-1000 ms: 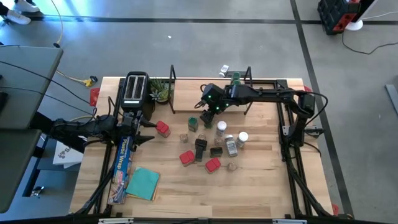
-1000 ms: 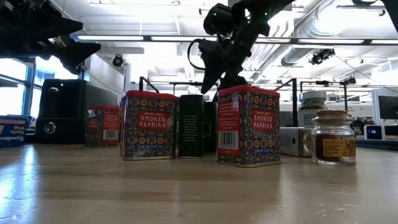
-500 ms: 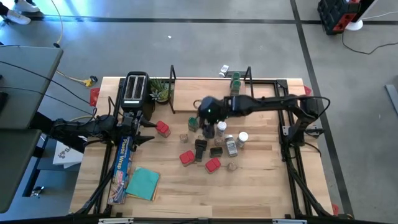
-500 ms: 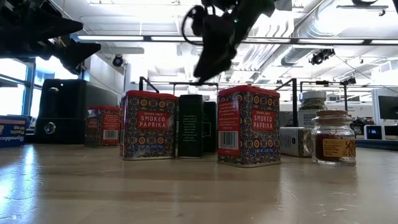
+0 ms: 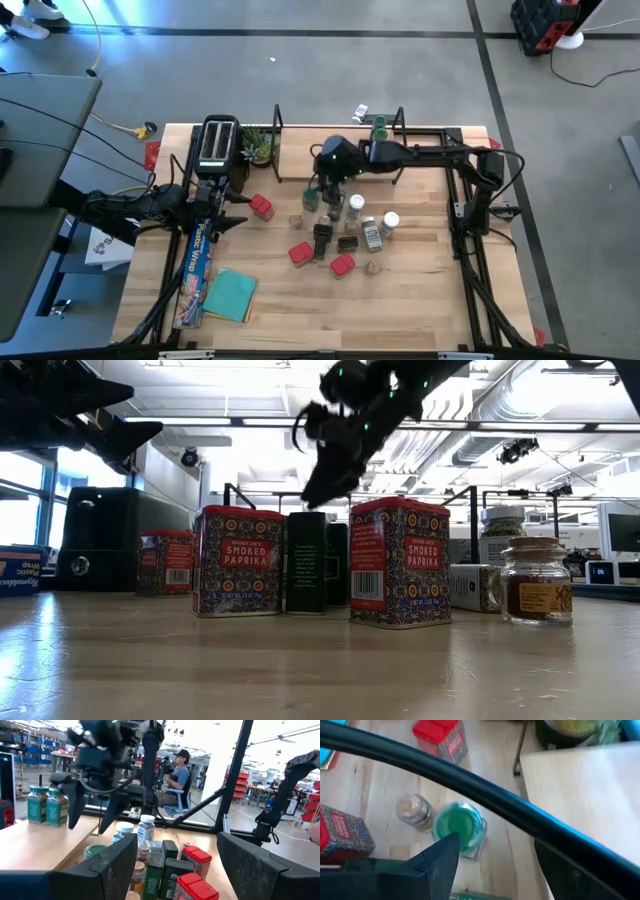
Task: Shelf spices
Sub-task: Put the left green seasoning bottle on the shelf aligned with the other green seasoning bottles
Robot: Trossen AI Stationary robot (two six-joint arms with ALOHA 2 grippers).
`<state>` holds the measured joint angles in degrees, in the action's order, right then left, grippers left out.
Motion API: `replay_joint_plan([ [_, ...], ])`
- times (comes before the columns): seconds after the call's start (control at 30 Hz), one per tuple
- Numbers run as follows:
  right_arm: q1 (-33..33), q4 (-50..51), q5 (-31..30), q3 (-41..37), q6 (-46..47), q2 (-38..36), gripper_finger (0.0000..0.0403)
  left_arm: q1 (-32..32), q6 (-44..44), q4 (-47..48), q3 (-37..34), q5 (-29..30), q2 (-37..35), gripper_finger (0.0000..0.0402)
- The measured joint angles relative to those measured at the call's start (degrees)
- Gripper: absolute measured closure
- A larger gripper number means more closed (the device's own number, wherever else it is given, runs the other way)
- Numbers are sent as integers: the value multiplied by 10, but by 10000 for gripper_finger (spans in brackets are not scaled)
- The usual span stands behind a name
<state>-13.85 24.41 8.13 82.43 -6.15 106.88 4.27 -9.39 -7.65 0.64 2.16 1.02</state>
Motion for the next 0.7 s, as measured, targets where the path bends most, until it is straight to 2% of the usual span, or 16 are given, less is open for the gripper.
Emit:
replay_joint_plan([
  [0.17, 5, 1, 77, 0, 8, 18, 151, 0, -46, -47, 0, -1, 0, 133],
  [0.33, 25, 0, 93, 0, 42, 23, 151, 0, -121, -70, 0, 4, 0, 133],
  [0.43, 44, 14, 108, 0, 69, 20, 151, 0, -141, -70, 0, 26, 0, 133],
  [0.53, 60, 25, 134, 0, 67, 15, 151, 0, -147, -68, 0, 78, 0, 133],
  [0.6, 71, 23, 125, 0, 50, 15, 151, 0, -155, -57, 0, 114, 1, 133],
  [0.7, 82, 19, 69, 0, 47, 15, 151, 0, -155, -35, 0, 149, 11, 133],
])
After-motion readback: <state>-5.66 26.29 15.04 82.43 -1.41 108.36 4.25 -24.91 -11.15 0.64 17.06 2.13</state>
